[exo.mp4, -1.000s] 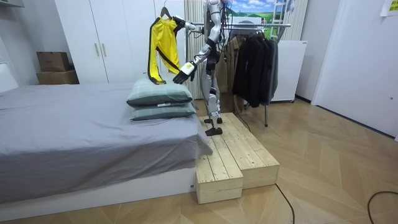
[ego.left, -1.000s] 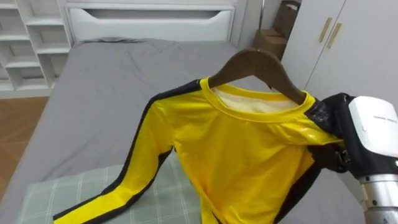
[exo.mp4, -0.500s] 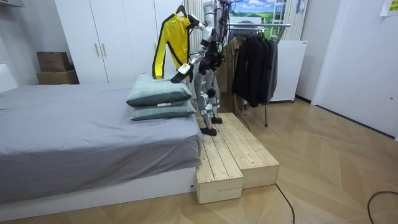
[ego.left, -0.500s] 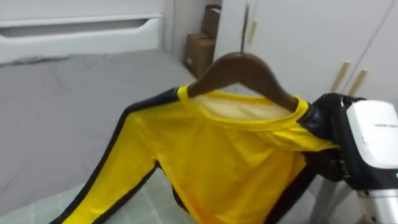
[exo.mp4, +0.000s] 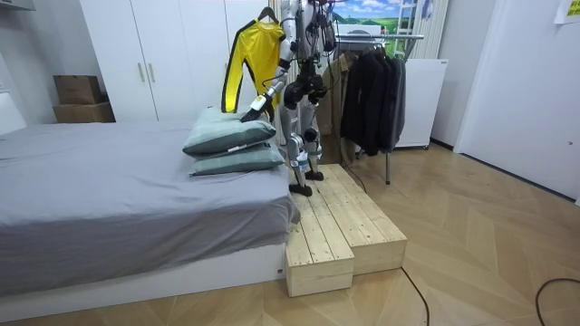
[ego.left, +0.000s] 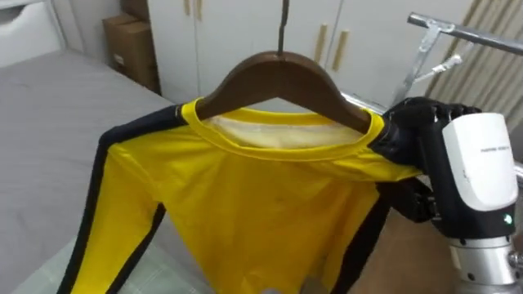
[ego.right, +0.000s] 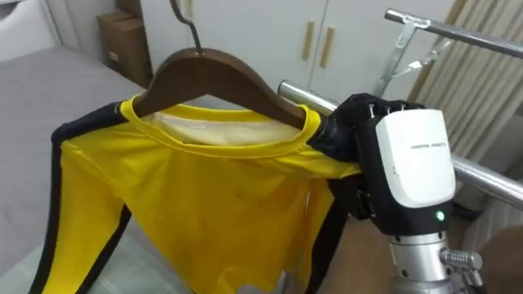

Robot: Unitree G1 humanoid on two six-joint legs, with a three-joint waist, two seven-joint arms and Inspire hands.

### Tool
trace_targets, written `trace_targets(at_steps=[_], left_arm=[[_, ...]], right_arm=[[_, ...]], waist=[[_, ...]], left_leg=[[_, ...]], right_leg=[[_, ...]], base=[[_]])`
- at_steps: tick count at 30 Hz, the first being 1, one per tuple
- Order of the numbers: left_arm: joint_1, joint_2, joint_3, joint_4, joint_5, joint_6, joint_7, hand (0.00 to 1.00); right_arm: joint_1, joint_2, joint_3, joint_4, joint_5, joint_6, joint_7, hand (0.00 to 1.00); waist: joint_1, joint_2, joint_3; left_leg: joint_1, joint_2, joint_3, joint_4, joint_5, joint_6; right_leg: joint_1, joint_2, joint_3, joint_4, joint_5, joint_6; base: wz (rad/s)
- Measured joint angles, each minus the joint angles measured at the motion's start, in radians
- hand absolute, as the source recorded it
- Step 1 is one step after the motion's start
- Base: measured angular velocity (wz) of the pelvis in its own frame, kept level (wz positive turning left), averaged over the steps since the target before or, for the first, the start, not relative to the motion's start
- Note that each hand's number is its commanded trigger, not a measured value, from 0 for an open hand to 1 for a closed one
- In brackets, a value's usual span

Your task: Hang clothes

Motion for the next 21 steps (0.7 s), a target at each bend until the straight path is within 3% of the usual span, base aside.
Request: trace_targets(at_steps=[2,4,5,6,7,8,9,10,11,12,14,15,21], left_arm=[[-0.001,0.001,0.003,0.002,-0.028,0.020,0.002,0.00],[0.000,0.001,0.007,0.009,-0.029,0.045,-0.002,0.00],[0.000,0.001,0.025,0.018,-0.029,0.055,-0.007,0.00],[0.001,0.001,0.030,0.019,-0.030,0.079,-0.009,0.00],[0.000,0.001,0.033,0.018,-0.030,0.087,-0.008,0.00],[0.001,0.001,0.033,0.017,-0.032,0.095,-0.002,0.00],[0.001,0.001,0.033,0.017,-0.041,0.101,0.001,0.00],[0.000,0.005,0.037,0.017,-0.055,0.120,0.006,0.00],[-0.001,0.000,0.045,0.017,-0.069,0.126,0.010,0.00],[-0.001,-0.001,0.062,0.017,-0.069,0.136,0.012,0.00],[-0.001,0.004,0.105,0.014,-0.069,0.154,0.017,0.00],[-0.001,0.004,0.135,0.007,-0.069,0.156,0.021,0.00],[-0.001,-0.004,0.140,-0.045,-0.070,0.183,0.051,0.00]], right_arm=[[0.000,0.000,-0.002,-0.001,-0.003,0.002,-0.007,1.00],[-0.003,0.007,-0.002,-0.001,-0.003,0.003,-0.007,1.00],[-0.007,0.015,-0.001,-0.001,-0.003,0.004,-0.004,1.00],[-0.005,0.015,-0.001,-0.001,-0.003,0.008,-0.005,1.00],[-0.005,0.014,0.000,-0.002,-0.003,0.008,-0.006,1.00],[-0.014,0.015,0.017,-0.003,-0.001,0.008,-0.009,1.00],[-0.024,0.018,0.030,-0.002,0.000,0.008,-0.009,1.00],[-0.048,0.030,0.063,-0.001,0.001,0.008,-0.004,1.00],[-0.066,0.034,0.088,0.001,0.006,0.008,-0.003,1.00],[-0.088,0.040,0.107,0.009,0.015,0.010,0.004,1.00],[-0.106,0.052,0.114,0.023,0.037,0.011,0.027,1.00],[-0.106,0.064,0.114,0.024,0.042,0.015,0.039,1.00],[-0.103,0.103,0.111,0.050,0.051,0.069,0.096,1.00]], waist=[[-0.012,0.003,0.0020],[0.009,0.009,0.0011],[0.038,0.016,0.0089],[0.043,0.021,0.0107],[0.046,0.020,0.0088],[0.062,0.017,0.0083],[0.066,0.007,0.0043],[0.058,-0.003,0.0047],[0.056,0.003,0.0040],[0.063,0.010,0.0045],[0.060,0.015,0.0042],[0.056,0.014,0.0040],[0.018,0.016,0.0051]], left_leg=[[0.000,0.014,0.053,-0.004,-0.003,0.002],[0.008,0.032,0.122,-0.015,-0.010,-0.002],[0.021,0.053,0.195,-0.020,-0.013,-0.010],[0.041,0.058,0.235,-0.031,-0.011,-0.018],[0.046,0.057,0.250,-0.037,-0.010,-0.021],[0.064,0.056,0.278,-0.035,-0.011,-0.032],[0.068,0.055,0.289,-0.027,-0.015,-0.038],[0.070,0.053,0.287,-0.003,-0.019,-0.050],[0.069,0.050,0.285,0.003,-0.017,-0.060],[0.067,0.055,0.226,0.001,-0.012,-0.065],[0.060,0.066,0.112,-0.003,-0.010,-0.069],[0.056,0.071,0.081,-0.003,-0.008,-0.073],[0.047,0.089,0.094,0.009,0.002,-0.093]], right_leg=[[-0.016,-0.011,-0.073,-0.011,0.024,-0.009],[-0.018,-0.010,-0.129,-0.036,0.055,-0.017],[-0.030,-0.042,-0.280,0.040,0.026,-0.042],[-0.023,-0.092,-0.403,0.146,-0.067,-0.031],[-0.017,-0.121,-0.438,0.190,-0.108,-0.024],[-0.003,-0.180,-0.481,0.249,-0.156,-0.006],[0.010,-0.204,-0.489,0.252,-0.172,0.006],[0.027,-0.205,-0.474,0.208,-0.183,0.017],[0.041,-0.174,-0.434,0.161,-0.180,0.000],[0.049,-0.136,-0.393,0.117,-0.159,-0.019],[0.068,-0.092,-0.354,0.051,-0.120,-0.036],[0.074,-0.074,-0.338,0.026,-0.102,-0.044],[0.065,-0.046,-0.312,0.015,-0.079,-0.050]], base=[[-0.76],[-1.00],[-1.08],[-0.91],[-0.57],[-0.45],[-0.52],[-0.46],[-0.71],[-0.77],[-0.81],[-0.59],[-0.15]])
